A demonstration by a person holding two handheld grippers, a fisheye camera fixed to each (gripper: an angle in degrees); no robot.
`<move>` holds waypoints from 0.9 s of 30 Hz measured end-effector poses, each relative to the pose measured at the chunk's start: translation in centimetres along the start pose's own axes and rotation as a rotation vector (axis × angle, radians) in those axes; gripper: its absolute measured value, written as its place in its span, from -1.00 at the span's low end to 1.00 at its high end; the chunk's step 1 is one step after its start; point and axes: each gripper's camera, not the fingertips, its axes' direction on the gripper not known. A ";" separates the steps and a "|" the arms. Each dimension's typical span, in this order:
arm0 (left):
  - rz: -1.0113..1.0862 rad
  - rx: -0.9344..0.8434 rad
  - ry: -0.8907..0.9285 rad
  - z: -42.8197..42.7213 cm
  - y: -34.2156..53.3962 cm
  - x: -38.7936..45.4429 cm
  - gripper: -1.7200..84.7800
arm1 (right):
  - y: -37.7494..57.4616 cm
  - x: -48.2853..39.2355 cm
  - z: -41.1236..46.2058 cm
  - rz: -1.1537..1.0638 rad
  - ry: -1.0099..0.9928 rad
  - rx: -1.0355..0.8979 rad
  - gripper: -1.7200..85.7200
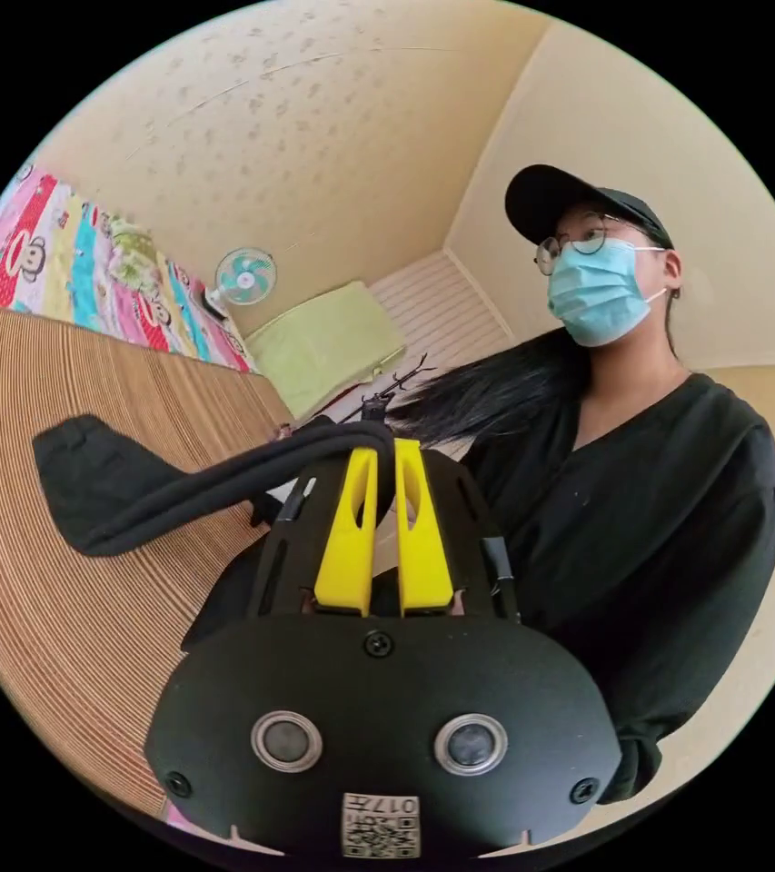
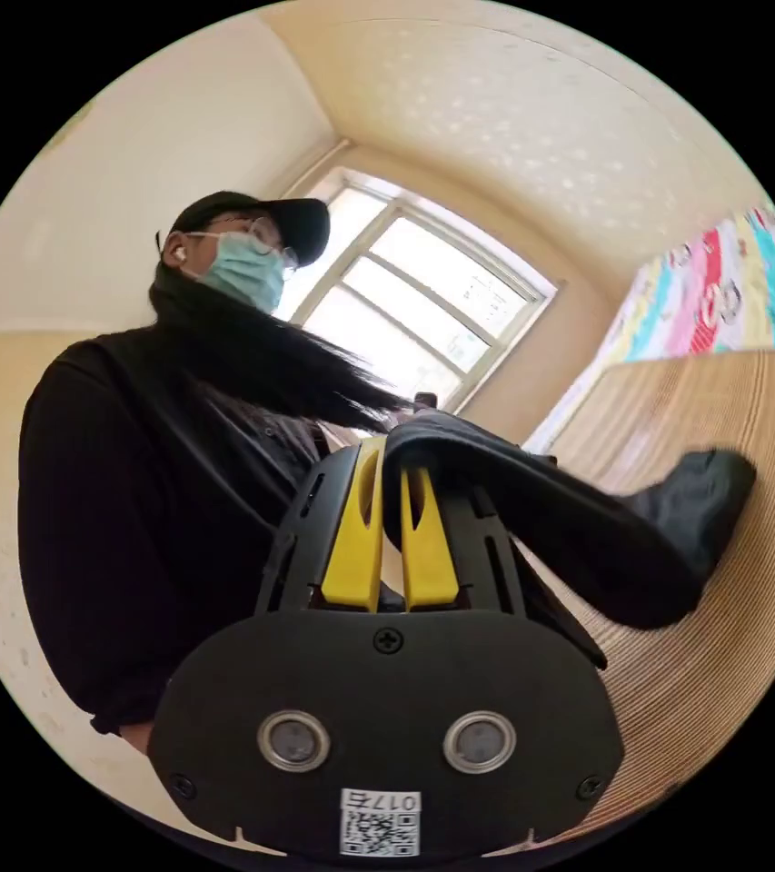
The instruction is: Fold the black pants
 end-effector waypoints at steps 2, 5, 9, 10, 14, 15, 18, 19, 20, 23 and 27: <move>0.135 0.031 -0.018 -0.6 -3.6 4.8 -0.87 | -4.1 -3.9 0.2 -0.167 0.004 -0.009 -0.96; 0.229 0.115 -0.086 -1.2 -9.4 9.4 -0.86 | -10.8 -6.4 -0.5 -0.262 0.068 0.006 -0.96; 0.026 0.106 -0.374 -0.7 -15.7 6.5 -0.86 | -16.7 -0.4 -1.3 -0.066 0.386 -0.103 -0.96; -0.021 0.070 -0.457 -0.2 -16.7 4.4 -0.86 | -17.4 2.1 -1.0 -0.018 0.462 -0.143 -0.96; -0.106 0.033 -0.565 0.7 -17.4 -1.2 -0.86 | -17.3 8.0 -0.6 0.112 0.481 -0.123 -0.96; -0.116 0.037 -0.561 0.7 -16.6 -2.4 -0.86 | -16.4 8.7 -0.3 0.110 0.477 -0.118 -0.96; -0.172 0.014 -0.548 1.4 -12.3 -5.7 -0.85 | -11.8 11.2 1.3 0.186 0.509 -0.182 -0.95; -0.232 -0.026 -0.575 2.2 -9.6 -7.4 -0.84 | -8.7 13.1 2.1 0.283 0.523 -0.224 -0.95; -0.270 -0.054 -0.603 2.8 -7.9 -8.4 -0.83 | -6.9 14.1 2.4 0.340 0.527 -0.239 -0.94; -0.506 -0.233 -0.689 6.4 1.9 -13.9 -0.78 | 3.8 18.7 4.1 0.641 0.505 -0.342 -0.88; -0.879 -0.538 -0.690 10.6 13.3 -19.0 -0.67 | 14.5 22.2 4.9 1.083 0.564 -0.591 -0.72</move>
